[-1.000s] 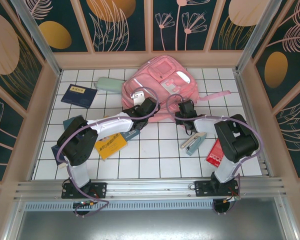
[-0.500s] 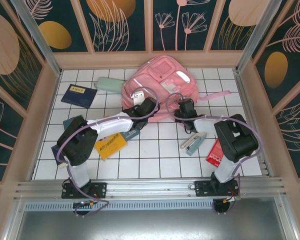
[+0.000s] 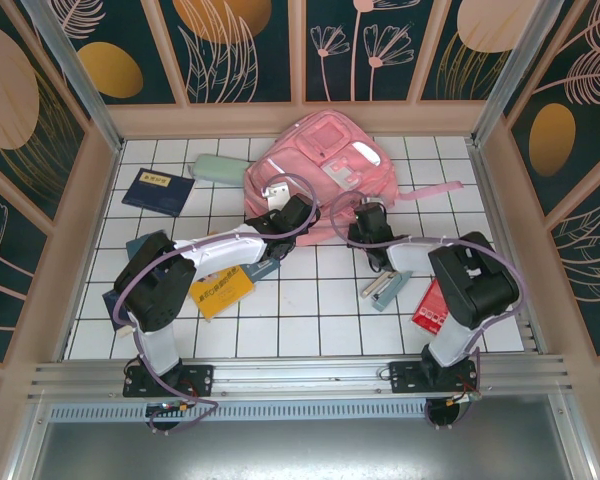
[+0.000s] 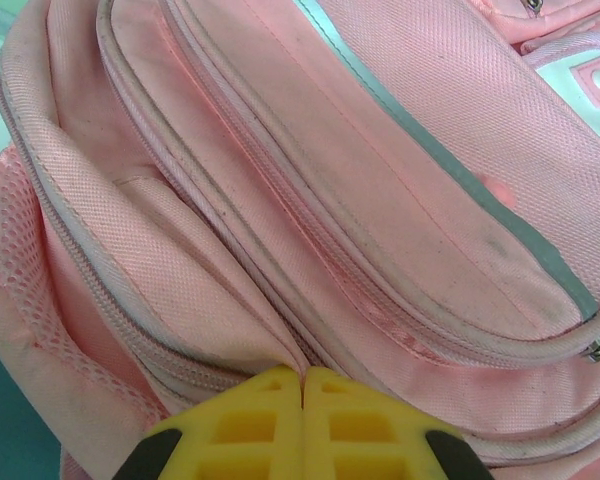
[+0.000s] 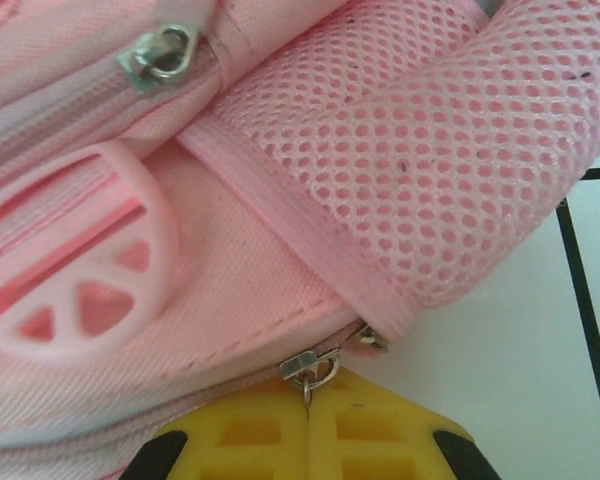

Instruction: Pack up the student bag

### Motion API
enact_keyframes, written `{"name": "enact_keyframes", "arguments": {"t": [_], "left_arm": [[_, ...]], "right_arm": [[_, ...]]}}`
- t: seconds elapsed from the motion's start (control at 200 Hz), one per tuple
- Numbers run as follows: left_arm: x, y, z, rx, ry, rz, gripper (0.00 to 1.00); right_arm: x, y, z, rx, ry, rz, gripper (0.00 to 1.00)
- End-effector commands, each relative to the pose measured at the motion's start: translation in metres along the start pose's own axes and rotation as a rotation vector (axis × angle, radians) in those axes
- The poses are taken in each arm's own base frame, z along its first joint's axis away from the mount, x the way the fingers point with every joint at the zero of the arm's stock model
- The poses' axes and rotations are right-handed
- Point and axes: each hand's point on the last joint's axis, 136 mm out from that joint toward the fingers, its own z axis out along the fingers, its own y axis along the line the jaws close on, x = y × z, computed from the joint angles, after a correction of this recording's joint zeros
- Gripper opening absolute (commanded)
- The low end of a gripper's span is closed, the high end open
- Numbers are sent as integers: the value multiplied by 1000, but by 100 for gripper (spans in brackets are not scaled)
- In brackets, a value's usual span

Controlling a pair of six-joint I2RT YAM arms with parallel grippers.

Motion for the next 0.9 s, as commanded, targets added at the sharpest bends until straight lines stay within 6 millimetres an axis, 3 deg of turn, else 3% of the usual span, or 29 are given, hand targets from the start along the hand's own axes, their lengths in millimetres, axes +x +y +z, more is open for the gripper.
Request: {"name": "enact_keyframes", "arguments": {"t": [0.0,0.11,0.551,0.696,0.801,0.896], "left_arm": [[-14,-12,-3,28,-29,-20,0],[-10,-15,0,41,-17,-27,0],[-6,-29,2,94,16,-53,0],[-6,-30,1,109,21,-58,0],[-9,-30,-4,110,18,-53,0],[-15,-28,-10,114,7,-42,24]], "right_arm": [[-14,11,-21,-24,-67,-17,0],[-14,22,-28,-65,-56,-54,0],[7,119,-53,-302,-6,-207,0],[10,135,-57,-370,10,-190,0],[9,130,-58,-355,1,-171,20],[8,123,-63,-354,-10,-147,29]]}}
